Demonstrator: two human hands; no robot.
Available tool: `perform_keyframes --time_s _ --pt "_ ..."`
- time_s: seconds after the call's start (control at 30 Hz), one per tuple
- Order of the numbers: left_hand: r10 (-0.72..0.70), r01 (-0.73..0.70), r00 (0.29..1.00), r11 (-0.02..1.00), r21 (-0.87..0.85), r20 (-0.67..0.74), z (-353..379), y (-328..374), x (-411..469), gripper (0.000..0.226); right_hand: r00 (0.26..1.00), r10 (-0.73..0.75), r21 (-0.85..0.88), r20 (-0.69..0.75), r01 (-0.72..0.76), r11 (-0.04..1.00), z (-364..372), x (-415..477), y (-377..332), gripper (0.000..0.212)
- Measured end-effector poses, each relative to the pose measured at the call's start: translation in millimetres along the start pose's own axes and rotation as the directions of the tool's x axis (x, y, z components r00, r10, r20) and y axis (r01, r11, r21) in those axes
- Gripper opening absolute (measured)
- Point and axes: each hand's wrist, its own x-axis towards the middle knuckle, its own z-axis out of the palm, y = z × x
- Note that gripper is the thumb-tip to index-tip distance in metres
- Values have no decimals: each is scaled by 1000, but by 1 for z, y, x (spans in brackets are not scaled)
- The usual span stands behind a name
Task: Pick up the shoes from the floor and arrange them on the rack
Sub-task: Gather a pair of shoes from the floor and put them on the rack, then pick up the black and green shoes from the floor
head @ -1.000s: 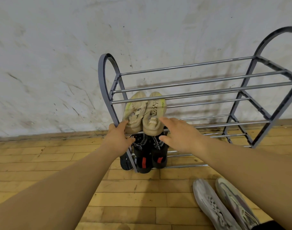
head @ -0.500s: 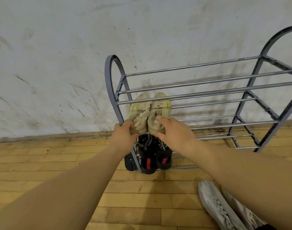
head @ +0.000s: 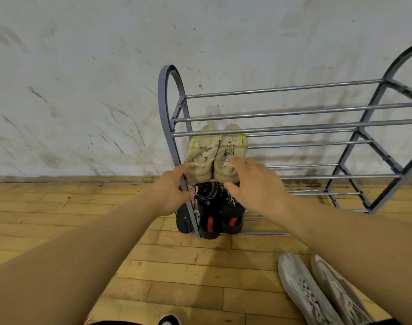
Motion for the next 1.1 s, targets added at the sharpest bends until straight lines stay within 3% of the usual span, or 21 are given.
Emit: perform_keyframes --time_s 0.1,0.23,0.37,0.5,0.67,0.8,1.0,1.1 --pt "38 -37 997 999 -24 66 -2 -14 -32 84 981 -169 43 100 166 985 -5 -14 -15 62" --pt "-78 89 990 992 -91 120 16 -59 -65 76 910 -257 93 326 239 967 23 -29 -36 52" --pt "-254 276 959 938 -210 126 59 -113 -60 73 830 -195 133 523 147 980 78 -31 -42 57" --pt "-395 434 901 822 -369 179 121 -153 -34 68 796 -103 130 597 31 991 137 -25 -40 65" --pt "-466 562 826 636 -529 318 185 -194 29 71 749 -45 112 661 -39 993 207 -26 -34 63" --pt "-516 619 760 393 -680 394 220 -210 72 60 675 10 126 738 -153 980 244 -27 -23 63" --pt "-498 528 747 40 -848 441 239 -215 97 47 631 62 108 774 -228 968 269 -28 -11 66" --pt "-501 497 744 -28 -867 442 235 -211 102 42 641 71 98 764 -225 969 267 -31 -9 68"
